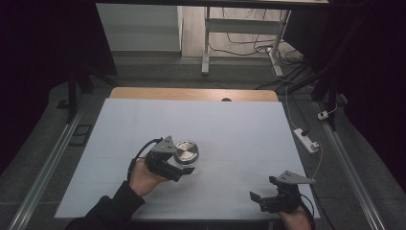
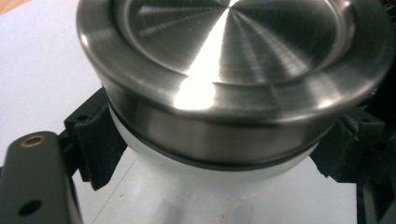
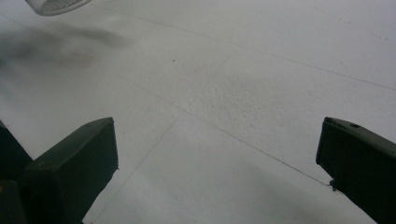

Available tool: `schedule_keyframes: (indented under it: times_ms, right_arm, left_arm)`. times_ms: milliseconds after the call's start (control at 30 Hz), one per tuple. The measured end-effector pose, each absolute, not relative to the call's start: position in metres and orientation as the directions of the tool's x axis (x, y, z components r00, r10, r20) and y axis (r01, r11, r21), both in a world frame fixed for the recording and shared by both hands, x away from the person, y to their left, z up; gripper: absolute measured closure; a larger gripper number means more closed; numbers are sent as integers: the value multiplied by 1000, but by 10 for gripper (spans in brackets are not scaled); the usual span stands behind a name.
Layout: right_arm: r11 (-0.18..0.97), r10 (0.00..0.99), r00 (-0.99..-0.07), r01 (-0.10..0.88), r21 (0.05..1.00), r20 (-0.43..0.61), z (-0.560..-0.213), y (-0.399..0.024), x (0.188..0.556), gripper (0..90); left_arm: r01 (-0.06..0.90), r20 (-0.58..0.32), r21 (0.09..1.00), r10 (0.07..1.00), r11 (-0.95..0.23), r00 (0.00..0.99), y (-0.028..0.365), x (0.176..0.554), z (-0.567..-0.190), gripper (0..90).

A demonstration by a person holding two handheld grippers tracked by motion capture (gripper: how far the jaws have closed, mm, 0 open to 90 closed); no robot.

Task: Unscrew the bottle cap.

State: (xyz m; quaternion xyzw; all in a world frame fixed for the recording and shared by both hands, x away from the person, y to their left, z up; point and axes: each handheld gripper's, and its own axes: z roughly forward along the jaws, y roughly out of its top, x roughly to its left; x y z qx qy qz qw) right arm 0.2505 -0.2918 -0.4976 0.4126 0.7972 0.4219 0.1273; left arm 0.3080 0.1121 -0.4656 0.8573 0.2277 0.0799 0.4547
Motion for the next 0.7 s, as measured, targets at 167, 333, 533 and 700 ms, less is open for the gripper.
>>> schedule_keyframes:
  times_ms: [167,333,533,700]
  right_arm:
    - [305,763,-630,547,780,144,-497,-291,250,0]
    - [280,759,-633,531,799,154,-491,-291,249,0]
    - [296,748,-648,519,801,143,-487,-284,249,0]
    - [317,730,-675,480,818,113,-482,-276,249,0]
  left_arm:
    - [317,-69,816,462,-484,884,112,307,-466,155]
    - [314,-66,816,462,-485,885,112,308,-467,155]
    - [316,-66,812,461,-490,885,112,310,-469,155]
    - [320,-71,811,462,-489,884,111,311,-471,155]
